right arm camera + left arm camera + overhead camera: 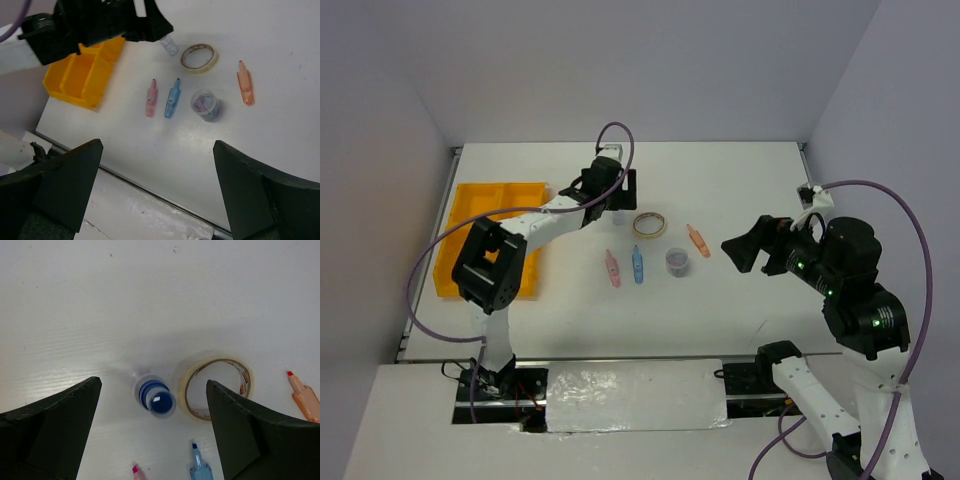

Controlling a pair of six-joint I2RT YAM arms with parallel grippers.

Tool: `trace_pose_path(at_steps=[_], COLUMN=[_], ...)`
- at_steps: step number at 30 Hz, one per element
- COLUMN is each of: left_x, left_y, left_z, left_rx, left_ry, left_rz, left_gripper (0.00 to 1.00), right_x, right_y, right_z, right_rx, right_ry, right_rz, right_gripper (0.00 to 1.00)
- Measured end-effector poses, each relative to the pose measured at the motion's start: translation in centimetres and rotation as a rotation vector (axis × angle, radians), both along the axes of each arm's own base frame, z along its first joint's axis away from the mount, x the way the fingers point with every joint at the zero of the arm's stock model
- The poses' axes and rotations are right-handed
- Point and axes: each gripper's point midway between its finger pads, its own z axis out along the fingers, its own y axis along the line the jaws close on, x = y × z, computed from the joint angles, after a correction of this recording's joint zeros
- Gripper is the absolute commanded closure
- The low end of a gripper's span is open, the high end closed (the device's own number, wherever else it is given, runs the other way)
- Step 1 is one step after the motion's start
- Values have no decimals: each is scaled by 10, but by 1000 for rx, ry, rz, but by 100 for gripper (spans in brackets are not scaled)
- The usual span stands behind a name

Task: Sort the stationery into containers
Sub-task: Pick up the stationery from the center of the board.

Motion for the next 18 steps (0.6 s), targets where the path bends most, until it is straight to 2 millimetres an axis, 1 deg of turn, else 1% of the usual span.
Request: trace_pose_path(at_steps=[1, 3, 4, 6, 8, 9, 10, 11, 12, 13, 15, 16, 18], left_x=[7, 14, 17, 20, 22, 23, 24, 26, 26, 27, 28, 28, 27], left_y=[-3, -5, -5, -4, -2, -2, -1, -1, -2, -3, -4, -5, -6], left_z=[-8, -18, -22, -26, -25, -25, -23, -22, -21, -20, -19, -19, -18], left_rx=[6, 15, 21, 30, 37, 39, 37, 35, 32, 29, 21, 19, 16], left_ry=[5, 11, 12, 10, 3, 0, -7, -15, -18, -22, -26, -27, -25], left_rz=[3, 11, 17, 30, 43, 47, 52, 52, 53, 53, 50, 45, 40], left_gripper=[3, 8, 13, 18, 23, 31, 31, 40, 44, 54, 63, 66, 69], right_x=[-2, -5, -5, -6, -6, -6, -4, -3, -2, -1, 0, 0, 1], right_y=[2, 5, 7, 9, 10, 11, 11, 12, 12, 12, 14, 14, 14], right_z=[1, 1, 1, 0, -2, -2, -2, -3, -4, -5, -6, -7, -8], right_rx=[4, 6, 6, -1, -10, -14, -18, -21, -25, -27, -28, -28, -30], right_ry=[-3, -6, -5, 3, 16, 20, 24, 27, 29, 34, 41, 45, 48], right_rz=[17, 42, 54, 73, 89, 94, 99, 102, 105, 108, 116, 119, 120], right_gripper=[0, 0, 0, 0, 0, 0, 0, 0, 0, 0, 0, 0, 0])
